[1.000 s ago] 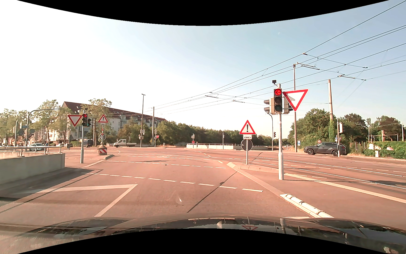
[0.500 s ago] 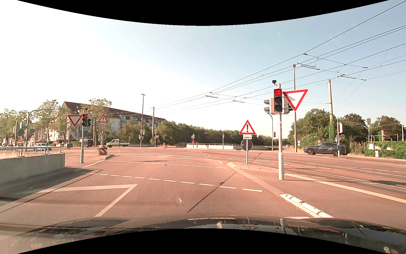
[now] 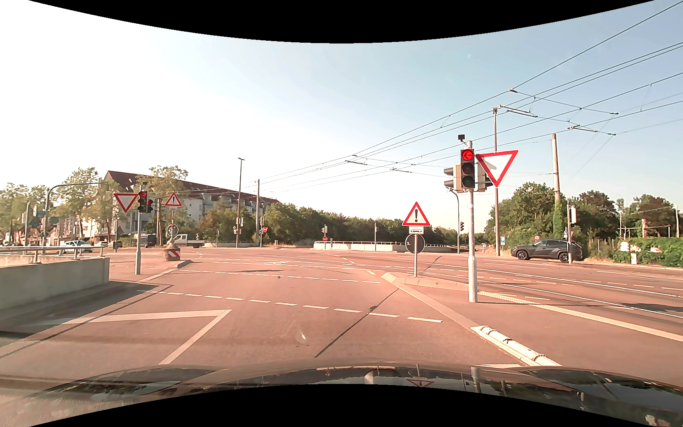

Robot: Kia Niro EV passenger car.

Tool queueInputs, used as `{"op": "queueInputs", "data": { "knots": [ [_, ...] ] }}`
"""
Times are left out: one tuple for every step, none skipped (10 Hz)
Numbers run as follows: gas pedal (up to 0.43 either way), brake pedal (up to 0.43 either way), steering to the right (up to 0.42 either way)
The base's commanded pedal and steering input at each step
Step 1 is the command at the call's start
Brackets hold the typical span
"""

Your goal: Follow the waypoints while adhering to traffic rules and regulations

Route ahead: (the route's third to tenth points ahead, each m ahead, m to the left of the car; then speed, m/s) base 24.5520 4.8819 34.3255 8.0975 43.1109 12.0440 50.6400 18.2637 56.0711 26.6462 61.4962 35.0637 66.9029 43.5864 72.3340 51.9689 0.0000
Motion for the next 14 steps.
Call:
{"op": "queueInputs", "data": {
  "knots": [
    [0.0,0.244,-0.078],
    [0.0,0.244,-0.078],
    [0.0,0.244,-0.078],
    [0.0,0.238,-0.078],
    [0.0,0.244,-0.078],
    [0.0,0.244,-0.078],
    [0.0,0.238,-0.078],
    [0.0,0.238,-0.078],
    [0.0,0.244,-0.078],
    [0.0,0.238,-0.078],
    [0.0,0.238,-0.078],
    [0.0,0.244,-0.078],
    [0.0,0.238,-0.078],
    [0.0,0.238,-0.078]
  ]
}}
